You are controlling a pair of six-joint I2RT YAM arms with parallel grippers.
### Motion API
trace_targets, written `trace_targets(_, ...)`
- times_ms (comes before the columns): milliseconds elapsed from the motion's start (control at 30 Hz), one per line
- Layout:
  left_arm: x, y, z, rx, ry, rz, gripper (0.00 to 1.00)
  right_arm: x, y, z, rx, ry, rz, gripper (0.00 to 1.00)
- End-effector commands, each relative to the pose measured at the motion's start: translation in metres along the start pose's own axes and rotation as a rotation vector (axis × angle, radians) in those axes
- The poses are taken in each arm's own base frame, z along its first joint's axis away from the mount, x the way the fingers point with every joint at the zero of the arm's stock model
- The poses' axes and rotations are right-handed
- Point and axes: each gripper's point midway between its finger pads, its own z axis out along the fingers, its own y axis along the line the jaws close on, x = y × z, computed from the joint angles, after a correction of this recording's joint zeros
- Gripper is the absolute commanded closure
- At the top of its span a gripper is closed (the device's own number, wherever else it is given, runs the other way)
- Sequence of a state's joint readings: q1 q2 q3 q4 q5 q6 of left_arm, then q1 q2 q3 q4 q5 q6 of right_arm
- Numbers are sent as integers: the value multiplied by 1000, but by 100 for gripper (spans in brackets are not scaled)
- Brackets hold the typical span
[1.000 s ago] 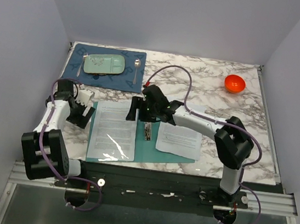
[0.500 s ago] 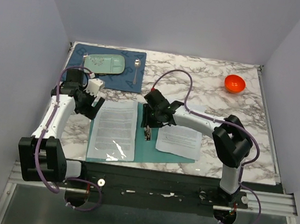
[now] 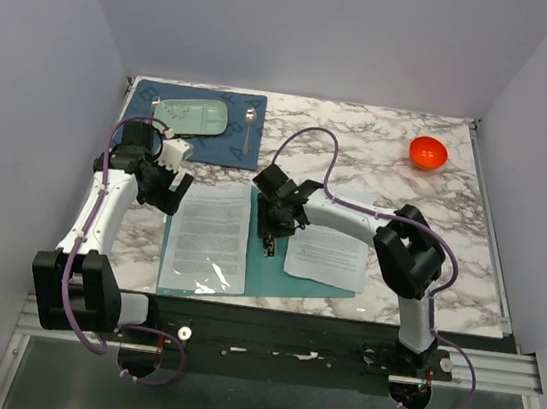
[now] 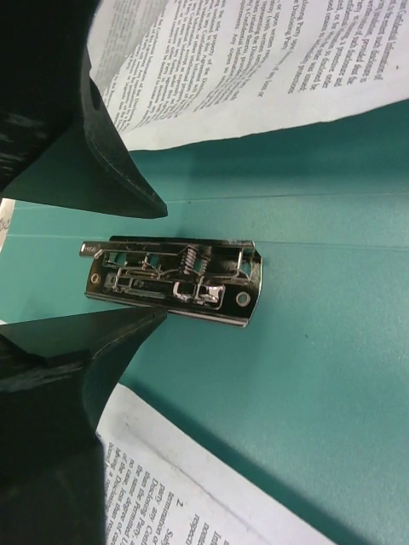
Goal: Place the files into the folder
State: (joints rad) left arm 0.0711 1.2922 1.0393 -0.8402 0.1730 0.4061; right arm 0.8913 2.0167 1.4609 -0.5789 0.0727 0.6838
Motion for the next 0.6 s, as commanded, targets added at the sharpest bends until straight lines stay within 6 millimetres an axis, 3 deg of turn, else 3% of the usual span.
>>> trace_targets(0, 5, -7, -2, 26, 11, 5, 1, 3, 6, 5, 45, 12, -5, 47)
trace_targets(200, 10, -8, 0, 29, 19, 11, 1, 8, 4, 11, 81, 42, 22, 57)
trace_targets(433, 14, -8, -1, 19, 20, 25, 1, 25, -10, 25, 158, 96, 69, 75)
trace_targets(567, 16, -9, -1, 19, 19, 30, 1, 30, -20, 28, 198, 94, 106, 79)
